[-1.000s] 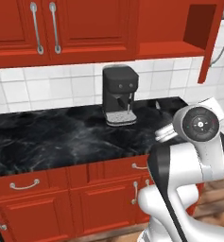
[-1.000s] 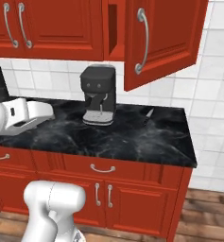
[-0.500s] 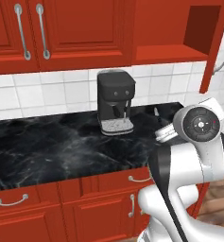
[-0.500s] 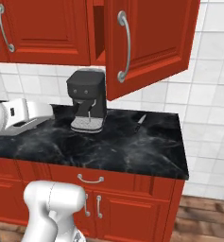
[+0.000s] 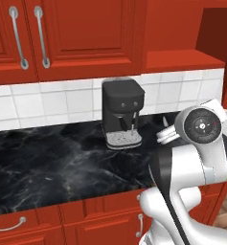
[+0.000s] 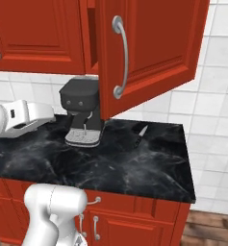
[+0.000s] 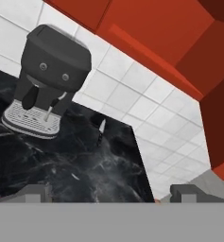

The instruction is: Close all open cabinet doors.

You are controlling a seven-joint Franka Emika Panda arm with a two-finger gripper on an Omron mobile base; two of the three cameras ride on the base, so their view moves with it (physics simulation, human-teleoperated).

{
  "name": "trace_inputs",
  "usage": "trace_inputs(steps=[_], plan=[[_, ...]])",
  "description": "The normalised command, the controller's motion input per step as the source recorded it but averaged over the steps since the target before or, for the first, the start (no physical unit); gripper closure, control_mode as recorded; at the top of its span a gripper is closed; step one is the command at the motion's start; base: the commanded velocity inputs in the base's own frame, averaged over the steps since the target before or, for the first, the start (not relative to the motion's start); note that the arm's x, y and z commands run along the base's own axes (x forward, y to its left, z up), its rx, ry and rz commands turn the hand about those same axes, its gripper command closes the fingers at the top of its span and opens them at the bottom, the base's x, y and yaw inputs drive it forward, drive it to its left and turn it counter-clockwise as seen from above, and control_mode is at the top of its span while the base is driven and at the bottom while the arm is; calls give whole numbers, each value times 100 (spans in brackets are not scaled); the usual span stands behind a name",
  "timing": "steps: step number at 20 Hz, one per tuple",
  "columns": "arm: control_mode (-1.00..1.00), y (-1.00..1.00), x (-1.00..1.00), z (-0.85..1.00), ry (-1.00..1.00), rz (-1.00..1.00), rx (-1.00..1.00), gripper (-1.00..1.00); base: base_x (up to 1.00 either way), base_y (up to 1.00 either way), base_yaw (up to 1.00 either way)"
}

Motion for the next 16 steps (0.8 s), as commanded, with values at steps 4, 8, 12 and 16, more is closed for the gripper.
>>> trace_inputs(steps=[4,8,12,16], plan=[[100,0,0,0,0,0,0,-100,15,0,0],[100,0,0,0,0,0,0,-100,0,0,0],[100,0,0,0,0,0,0,-100,-1,0,0],[100,0,0,0,0,0,0,-100,-14,0,0]])
